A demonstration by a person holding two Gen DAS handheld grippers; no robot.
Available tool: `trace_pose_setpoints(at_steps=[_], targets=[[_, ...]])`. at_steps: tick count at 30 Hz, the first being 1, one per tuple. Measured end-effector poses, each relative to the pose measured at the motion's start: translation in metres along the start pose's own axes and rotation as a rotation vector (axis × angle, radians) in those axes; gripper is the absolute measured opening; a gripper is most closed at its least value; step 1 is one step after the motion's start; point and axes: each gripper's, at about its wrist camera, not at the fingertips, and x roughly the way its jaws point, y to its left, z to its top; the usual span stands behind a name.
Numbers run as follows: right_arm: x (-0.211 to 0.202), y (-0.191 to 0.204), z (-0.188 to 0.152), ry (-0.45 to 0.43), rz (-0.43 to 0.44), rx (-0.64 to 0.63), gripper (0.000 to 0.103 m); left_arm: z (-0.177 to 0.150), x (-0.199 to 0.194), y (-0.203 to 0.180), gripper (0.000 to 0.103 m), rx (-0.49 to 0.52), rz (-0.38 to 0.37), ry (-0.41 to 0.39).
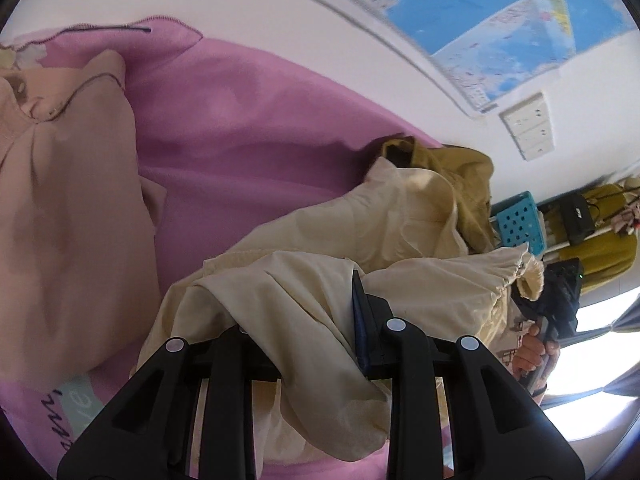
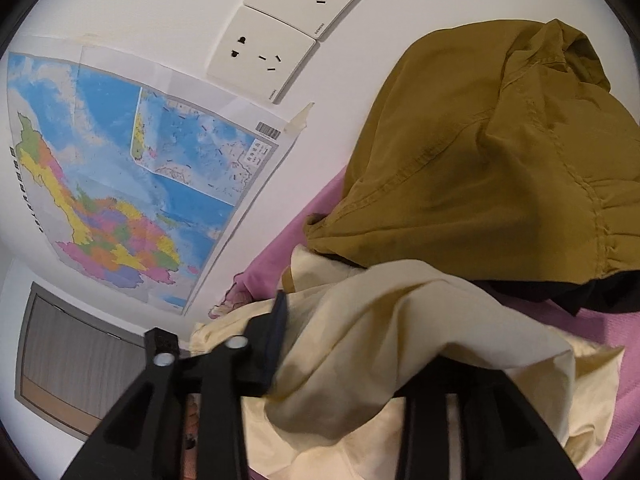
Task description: Fold large clothes
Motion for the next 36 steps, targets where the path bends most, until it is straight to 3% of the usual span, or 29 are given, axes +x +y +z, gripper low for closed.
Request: trace_pose_setpoints(at_steps=[5, 6, 7, 9, 11, 12, 18, 21, 22, 26, 29, 36], targets=[[-0.006, 0.008, -0.004, -0.025, -0.001, -0.036, 0.060, 0.009, 0.014, 0.010, 0.026, -0.034, -0.009, 0.021], [-0.009, 0.010, -0.006, -0.032, 0.010, -0.047, 0.069, 0.009, 0.016, 0.011, 0.026, -0.037, -0.010, 0.025], [-0.014, 0.013, -0.009, -0.052, 0.023, -0.061, 0.094, 0.010, 0.017, 0.011, 0.026, -0.040, -0.012, 0.028], [-0.026, 0.023, -0.016, -0.106, 0.033, -0.119, 0.097, 0.012, 0.019, 0.013, 0.026, -0.047, -0.010, 0.033], [-0.032, 0.036, -0.024, -0.102, 0.061, -0.197, 0.097, 0.014, 0.021, 0.014, 0.027, -0.054, -0.011, 0.036], [-0.032, 0.045, -0.031, -0.095, 0.035, -0.256, 0.097, 0.015, 0.022, 0.015, 0.027, -0.059, -0.014, 0.039], [0.033, 0.086, -0.088, 0.063, -0.272, -0.639, 0.085, 0.014, 0.020, 0.019, 0.029, -0.082, -0.053, 0.029], [0.072, 0.082, -0.103, 0.121, -0.383, -0.727, 0.080, 0.011, 0.013, 0.018, 0.036, -0.084, -0.097, 0.006], [0.080, 0.078, -0.105, 0.124, -0.413, -0.750, 0.071, 0.010, 0.009, 0.018, 0.039, -0.083, -0.111, -0.006], [0.080, 0.077, -0.103, 0.097, -0.416, -0.766, 0.020, 0.001, -0.012, 0.016, 0.052, -0.095, -0.195, -0.070], [0.065, 0.087, -0.098, 0.037, -0.398, -0.775, 0.013, -0.009, -0.029, 0.011, 0.053, -0.112, -0.248, -0.147], [0.053, 0.111, -0.082, -0.060, -0.388, -0.784, 0.012, -0.026, -0.050, -0.018, 0.063, -0.053, -0.227, -0.264]])
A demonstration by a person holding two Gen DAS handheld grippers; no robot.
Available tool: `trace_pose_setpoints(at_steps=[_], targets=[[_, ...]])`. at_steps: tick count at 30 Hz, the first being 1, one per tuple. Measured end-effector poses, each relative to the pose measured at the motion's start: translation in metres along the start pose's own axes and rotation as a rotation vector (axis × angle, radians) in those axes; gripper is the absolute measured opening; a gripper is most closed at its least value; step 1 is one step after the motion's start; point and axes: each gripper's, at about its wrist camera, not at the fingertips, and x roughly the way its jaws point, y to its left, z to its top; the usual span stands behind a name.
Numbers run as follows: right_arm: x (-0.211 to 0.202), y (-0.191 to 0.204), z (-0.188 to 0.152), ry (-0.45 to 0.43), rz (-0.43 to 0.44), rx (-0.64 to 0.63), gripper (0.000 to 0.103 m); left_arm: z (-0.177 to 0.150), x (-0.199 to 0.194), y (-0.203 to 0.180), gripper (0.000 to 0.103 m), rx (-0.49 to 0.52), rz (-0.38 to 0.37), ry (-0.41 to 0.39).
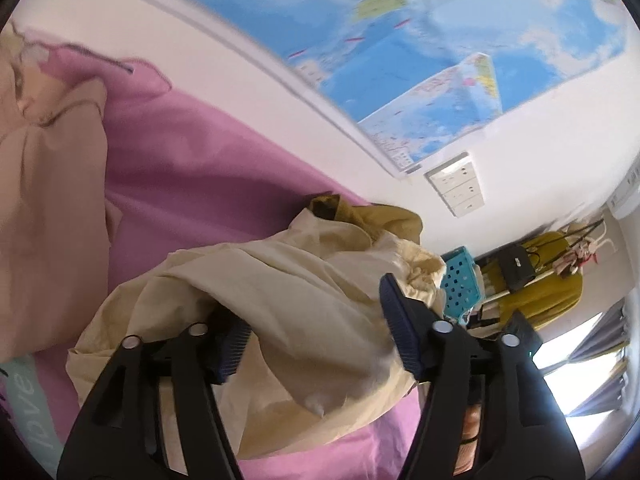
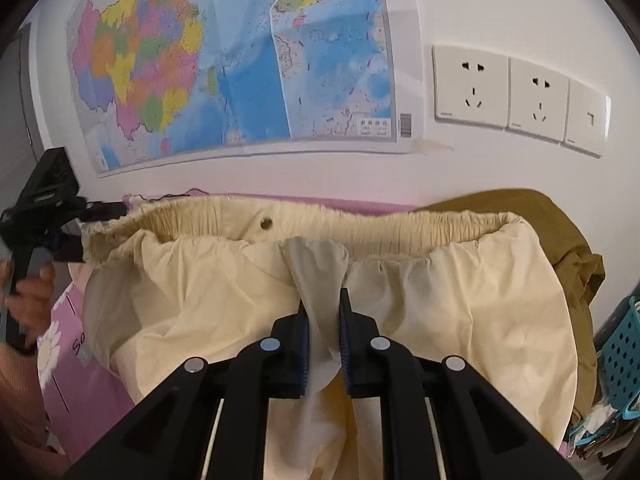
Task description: Fold large clothes
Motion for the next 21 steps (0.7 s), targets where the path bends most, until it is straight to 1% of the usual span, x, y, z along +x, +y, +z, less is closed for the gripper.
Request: trace_pose_setpoints(at_steps=[1, 2, 3, 4, 5, 6, 7, 8, 9, 10, 12, 13, 14, 15, 16, 18, 19, 20, 21], targets=[[0.004, -0.001, 0.003, 0.002, -0.006, 0.001, 0.012, 0.000, -0.003, 0.001, 0.069, -0.005, -0.016, -0.009], [0.006, -0.001, 0.004, 0.005, -0.007, 0.005, 0.012, 0.000, -0.008, 0.003, 0.074, -0.020, -0.049, -0.021], [0.010, -0.001, 0.006, 0.012, -0.001, 0.014, 0.012, 0.000, -0.012, 0.006, 0.074, -0.034, -0.057, -0.040], [0.016, 0.001, 0.009, 0.013, 0.001, 0.021, 0.012, 0.000, -0.017, 0.006, 0.074, -0.035, -0.044, -0.058], [0.018, 0.000, 0.011, 0.011, -0.001, 0.029, 0.012, -0.001, -0.023, 0.003, 0.072, -0.022, -0.003, -0.089], [0.021, 0.001, 0.012, 0.009, -0.007, 0.027, 0.012, -0.004, -0.027, -0.004, 0.072, 0.009, 0.063, -0.120], [0.024, 0.002, 0.014, 0.006, -0.016, 0.026, 0.012, -0.010, -0.031, -0.019, 0.072, 0.087, 0.147, -0.147], [0.027, 0.001, 0.017, 0.002, -0.024, 0.032, 0.011, -0.014, -0.031, -0.031, 0.072, 0.160, 0.165, -0.147], [0.029, 0.001, 0.020, 0.000, -0.018, 0.036, 0.011, -0.018, -0.028, -0.042, 0.073, 0.226, 0.164, -0.129], [0.032, 0.001, 0.025, -0.002, -0.001, 0.035, 0.011, -0.024, -0.020, -0.054, 0.074, 0.306, 0.169, -0.087], [0.041, 0.003, 0.029, 0.004, -0.010, 0.024, 0.011, -0.028, -0.004, -0.058, 0.074, 0.361, 0.187, -0.036], [0.048, 0.004, 0.030, 0.016, -0.016, 0.020, 0.011, -0.031, 0.014, -0.056, 0.072, 0.382, 0.210, 0.014], [0.059, 0.004, 0.029, 0.046, -0.010, 0.019, 0.011, -0.032, 0.025, -0.053, 0.069, 0.389, 0.225, 0.044], [0.070, 0.003, 0.028, 0.071, -0.021, 0.017, 0.012, -0.033, 0.038, -0.047, 0.065, 0.387, 0.249, 0.072], [0.078, 0.002, 0.026, 0.085, -0.034, 0.014, 0.013, -0.032, 0.058, -0.035, 0.062, 0.375, 0.280, 0.120], [0.097, -0.004, 0.020, 0.119, -0.041, 0.010, 0.018, -0.030, 0.085, -0.010, 0.054, 0.323, 0.330, 0.180], [0.101, -0.008, 0.017, 0.122, -0.035, 0.025, 0.024, -0.028, 0.096, 0.003, 0.046, 0.293, 0.352, 0.207], [0.101, -0.011, 0.015, 0.121, -0.018, 0.034, 0.027, -0.027, 0.103, 0.014, 0.039, 0.271, 0.363, 0.226], [0.100, -0.012, 0.014, 0.125, 0.002, 0.031, 0.031, -0.024, 0.108, 0.025, 0.034, 0.252, 0.380, 0.227]])
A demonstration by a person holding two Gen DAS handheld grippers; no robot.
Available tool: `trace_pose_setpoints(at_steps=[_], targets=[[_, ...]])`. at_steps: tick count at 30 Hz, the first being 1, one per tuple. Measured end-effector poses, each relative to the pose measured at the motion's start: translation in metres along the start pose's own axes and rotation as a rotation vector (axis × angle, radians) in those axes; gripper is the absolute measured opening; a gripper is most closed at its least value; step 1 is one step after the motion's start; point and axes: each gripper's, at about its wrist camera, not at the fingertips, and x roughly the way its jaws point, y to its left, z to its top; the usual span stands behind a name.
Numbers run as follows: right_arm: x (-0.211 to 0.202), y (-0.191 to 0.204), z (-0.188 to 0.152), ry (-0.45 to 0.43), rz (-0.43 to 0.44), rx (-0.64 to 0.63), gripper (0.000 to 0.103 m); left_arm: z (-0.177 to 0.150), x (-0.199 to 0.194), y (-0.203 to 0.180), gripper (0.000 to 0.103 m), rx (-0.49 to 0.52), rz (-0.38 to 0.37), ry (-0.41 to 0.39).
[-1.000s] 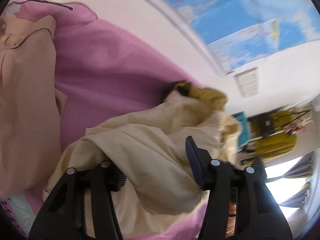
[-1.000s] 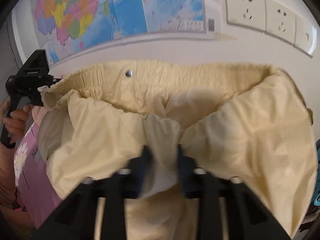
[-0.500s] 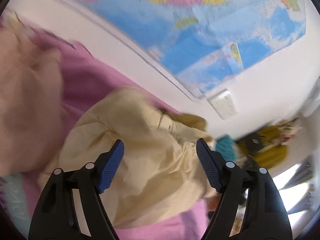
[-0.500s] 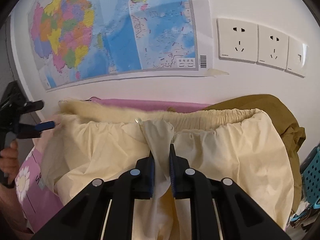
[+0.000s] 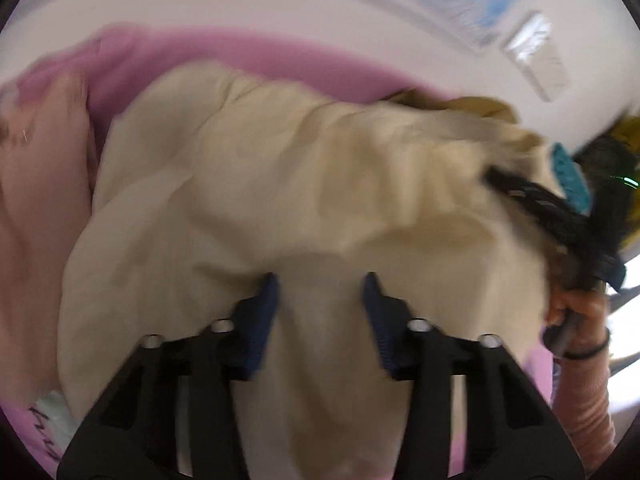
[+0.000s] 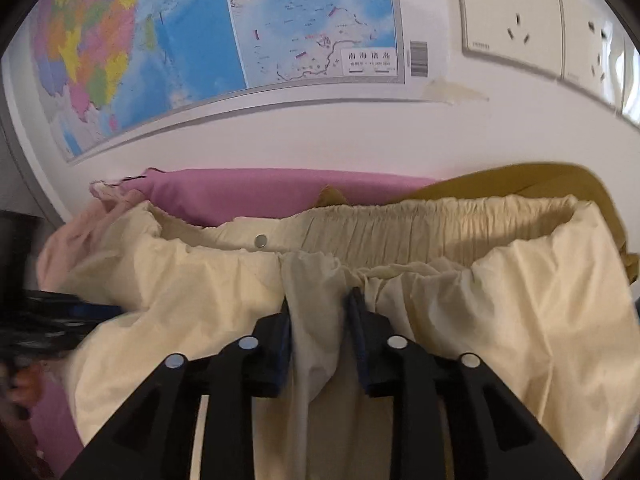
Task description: Fold large clothes
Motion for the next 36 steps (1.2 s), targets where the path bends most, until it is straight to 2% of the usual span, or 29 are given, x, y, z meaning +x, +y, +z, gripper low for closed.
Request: trace_pose_setpoints(at_steps=[2, 3, 5, 6, 8, 9, 10, 11, 14, 18, 21, 22, 23, 24, 25, 26, 27, 29, 31, 34, 36], targets=[[-0.012, -0.001, -0.002, 0.000, 0.009, -0.014, 0.046, 0.002, 0.006, 0.014, 0.019, -0.039, -0.016, 0.006], [-0.024, -0.001, -0.004, -0.021, 0.024, -0.022, 0.048, 0.004, 0.005, 0.020, 0.018, -0.063, -0.038, 0.007], [-0.056, -0.002, -0.012, -0.097, -0.016, -0.045, 0.058, 0.007, 0.005, 0.027, 0.012, -0.082, -0.055, 0.010], [-0.072, -0.005, -0.018, -0.129, -0.036, -0.052, 0.058, 0.008, 0.006, 0.028, 0.011, -0.077, -0.054, 0.010], [-0.085, -0.017, -0.028, -0.138, -0.077, -0.044, 0.057, 0.006, 0.006, 0.030, 0.011, -0.066, -0.040, 0.010], [-0.082, -0.025, -0.033, -0.118, -0.136, -0.048, 0.052, 0.005, 0.007, 0.030, 0.011, -0.058, -0.035, 0.009], [-0.075, -0.035, -0.038, -0.078, -0.186, -0.049, 0.038, 0.006, 0.009, 0.030, 0.010, -0.055, -0.031, 0.005], [-0.067, -0.048, -0.043, -0.040, -0.197, -0.034, 0.033, 0.006, 0.009, 0.030, 0.008, -0.054, -0.028, -0.001], [-0.052, -0.076, -0.056, -0.024, -0.178, 0.018, 0.033, 0.003, 0.010, 0.038, 0.004, -0.068, -0.053, -0.012], [-0.044, -0.114, -0.062, -0.043, -0.041, 0.239, 0.033, 0.004, 0.011, 0.044, 0.004, -0.090, -0.102, -0.004], [-0.046, -0.110, -0.062, -0.012, -0.051, 0.248, 0.037, 0.001, 0.006, 0.035, 0.003, -0.050, -0.070, -0.019], [-0.052, -0.106, -0.060, -0.010, -0.058, 0.244, 0.043, -0.002, 0.002, 0.031, 0.004, -0.029, -0.055, -0.032], [-0.062, -0.103, -0.059, -0.022, -0.055, 0.246, 0.055, -0.005, -0.004, 0.028, 0.018, -0.010, -0.044, -0.049], [-0.075, -0.100, -0.058, -0.047, -0.048, 0.254, 0.059, -0.011, -0.012, 0.022, 0.027, 0.018, -0.033, -0.081], [-0.086, -0.095, -0.060, -0.065, -0.040, 0.255, 0.060, -0.016, -0.020, 0.018, 0.055, 0.044, -0.021, -0.114], [-0.101, -0.092, -0.062, -0.088, -0.022, 0.249, 0.060, -0.023, -0.033, 0.010, 0.079, 0.081, 0.003, -0.165], [-0.114, -0.089, -0.064, -0.105, -0.013, 0.244, 0.060, -0.031, -0.047, 0.002, 0.085, 0.121, 0.044, -0.228], [-0.137, -0.083, -0.070, -0.133, -0.005, 0.220, 0.060, -0.043, -0.066, -0.008, 0.088, 0.179, 0.091, -0.286], [-0.151, -0.077, -0.081, -0.135, 0.001, 0.189, 0.060, -0.054, -0.079, -0.009, 0.088, 0.191, 0.073, -0.303], [-0.142, -0.075, -0.090, -0.079, -0.021, 0.164, 0.060, -0.070, -0.081, 0.005, 0.088, 0.174, 0.062, -0.275], [-0.126, -0.081, -0.094, -0.035, -0.094, 0.163, 0.058, -0.077, -0.067, 0.016, 0.084, 0.149, 0.094, -0.244]])
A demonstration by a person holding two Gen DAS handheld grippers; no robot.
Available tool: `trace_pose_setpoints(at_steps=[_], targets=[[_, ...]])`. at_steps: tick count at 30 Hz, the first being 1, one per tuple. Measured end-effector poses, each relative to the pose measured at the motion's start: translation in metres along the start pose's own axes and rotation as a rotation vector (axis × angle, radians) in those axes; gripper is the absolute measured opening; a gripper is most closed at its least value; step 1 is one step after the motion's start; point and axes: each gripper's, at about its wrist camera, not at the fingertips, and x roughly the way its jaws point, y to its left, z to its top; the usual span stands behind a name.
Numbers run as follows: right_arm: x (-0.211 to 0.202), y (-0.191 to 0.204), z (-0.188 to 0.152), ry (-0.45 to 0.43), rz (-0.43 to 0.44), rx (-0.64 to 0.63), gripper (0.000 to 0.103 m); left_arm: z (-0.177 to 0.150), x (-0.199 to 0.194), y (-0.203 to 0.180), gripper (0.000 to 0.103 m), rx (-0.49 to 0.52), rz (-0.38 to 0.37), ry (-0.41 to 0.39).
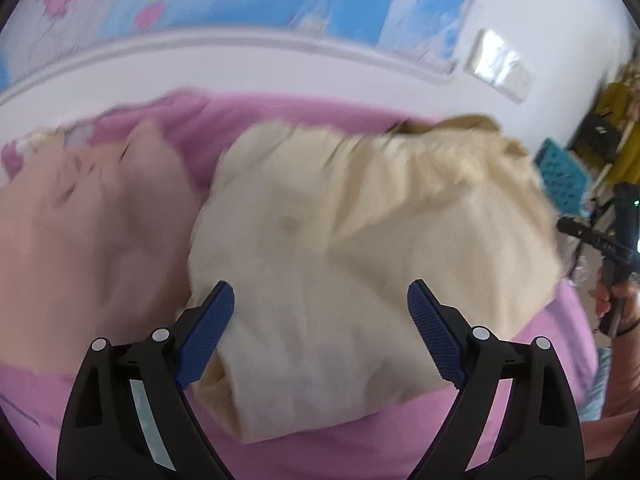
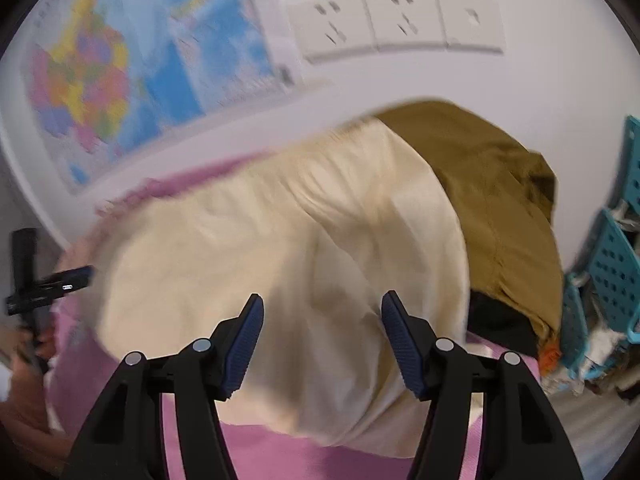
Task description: Fold large clothes
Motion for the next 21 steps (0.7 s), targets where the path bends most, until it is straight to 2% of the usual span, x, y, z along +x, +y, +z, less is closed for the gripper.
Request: trace_pose_setpoints(at_steps=[1, 5, 7, 9, 10, 11, 13, 15, 18, 19, 21], targets=[[0.010, -0.003, -0.002, 0.015, -0.031, -0.003, 0.057, -0.002, 0.008, 0.001, 0.080, -0.008, 0.008, 0.012], [0.027, -0.020, -0.005, 0.039, 0.023, 0.123, 0.061, -0.011, 0.014, 0.010, 0.077, -0.013, 0.057, -0.003], [0.015, -0.019, -0.006, 0.014, 0.025, 0.142, 0.062, -0.011, 0.005, 0.008, 0.077, -0.014, 0.064, -0.013], [-0.004, -0.017, -0.012, -0.021, 0.054, 0.169, 0.070, -0.016, -0.015, 0.008, 0.083, -0.024, 0.043, -0.048], [-0.018, -0.018, -0.021, -0.044, 0.099, 0.206, 0.075, -0.023, -0.027, 0.013, 0.086, -0.040, 0.031, -0.067], [-0.027, -0.020, -0.027, -0.052, 0.134, 0.228, 0.075, -0.029, -0.036, 0.017, 0.086, -0.063, 0.019, -0.072], [-0.041, -0.022, -0.048, -0.046, 0.225, 0.280, 0.077, -0.048, -0.051, 0.031, 0.086, -0.121, -0.030, -0.075], [-0.044, -0.025, -0.068, -0.021, 0.273, 0.339, 0.082, -0.061, -0.057, 0.040, 0.086, -0.164, -0.051, -0.058], [-0.032, -0.026, -0.098, 0.032, 0.397, 0.447, 0.083, -0.084, -0.056, 0.046, 0.086, -0.234, -0.156, -0.006], [-0.025, -0.026, -0.103, 0.050, 0.407, 0.469, 0.083, -0.092, -0.050, 0.044, 0.086, -0.259, -0.208, 0.025], [-0.013, -0.024, -0.106, 0.068, 0.412, 0.494, 0.083, -0.099, -0.037, 0.038, 0.086, -0.269, -0.248, 0.058]])
